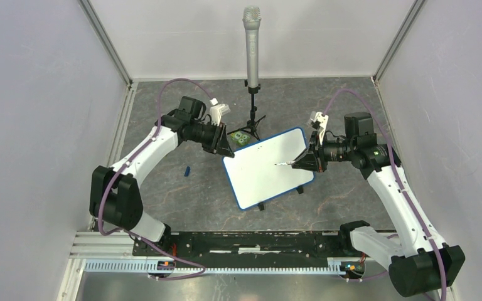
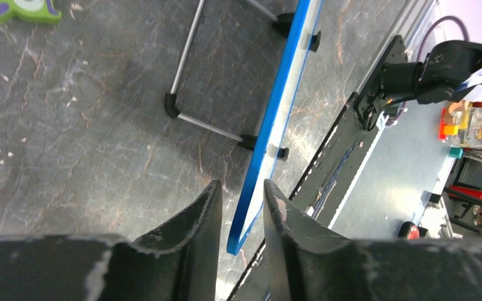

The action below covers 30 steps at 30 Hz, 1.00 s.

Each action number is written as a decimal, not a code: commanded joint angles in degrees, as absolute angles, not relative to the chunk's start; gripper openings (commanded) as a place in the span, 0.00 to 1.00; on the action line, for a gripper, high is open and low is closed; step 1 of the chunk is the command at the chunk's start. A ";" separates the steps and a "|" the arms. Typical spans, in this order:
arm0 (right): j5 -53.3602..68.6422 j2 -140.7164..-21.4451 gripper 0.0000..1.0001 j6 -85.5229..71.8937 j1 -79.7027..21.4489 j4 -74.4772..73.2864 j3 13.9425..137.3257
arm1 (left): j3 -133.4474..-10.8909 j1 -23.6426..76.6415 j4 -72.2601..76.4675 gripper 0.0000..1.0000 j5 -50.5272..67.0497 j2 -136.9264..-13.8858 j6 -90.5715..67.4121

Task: Write a sentence on the whiteboard
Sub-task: Move the whiteboard to the center of the board, then pass from the right arm to the left

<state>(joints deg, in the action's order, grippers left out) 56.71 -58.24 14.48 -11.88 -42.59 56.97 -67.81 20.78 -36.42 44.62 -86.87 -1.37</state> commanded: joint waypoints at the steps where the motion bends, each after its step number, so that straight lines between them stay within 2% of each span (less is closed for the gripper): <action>1: 58.51 -57.98 0.00 16.02 -11.78 -42.45 57.22 | -69.82 21.02 -40.96 0.43 42.63 -84.44 -0.09; 5: 61.27 -58.19 0.00 14.55 -12.00 -40.61 56.98 | -74.86 20.57 -44.72 0.59 41.22 -80.34 4.79; 9: 61.79 -56.21 0.00 7.50 -13.77 -31.77 54.42 | -77.28 22.12 -46.36 0.74 40.07 -73.48 9.42; 11: 61.34 -56.06 0.00 3.21 -15.58 -27.20 53.24 | -77.97 26.12 -47.69 0.77 37.76 -71.14 12.25; 15: 60.13 -57.94 0.00 -3.86 -20.65 -21.49 52.60 | -79.50 36.83 -49.98 0.77 31.33 -70.31 16.00; 20: 60.64 -59.37 0.00 -10.35 -23.62 -15.33 51.58 | -81.86 42.53 -52.12 0.75 27.87 -73.29 20.56; 24: 60.56 -61.05 0.00 -11.10 -24.51 -14.93 52.03 | -82.76 49.12 -53.35 0.73 24.82 -75.14 24.17; 30: 60.86 -61.26 0.00 -11.45 -25.24 -14.33 51.69 | -85.27 53.69 -53.26 0.69 21.48 -78.55 25.03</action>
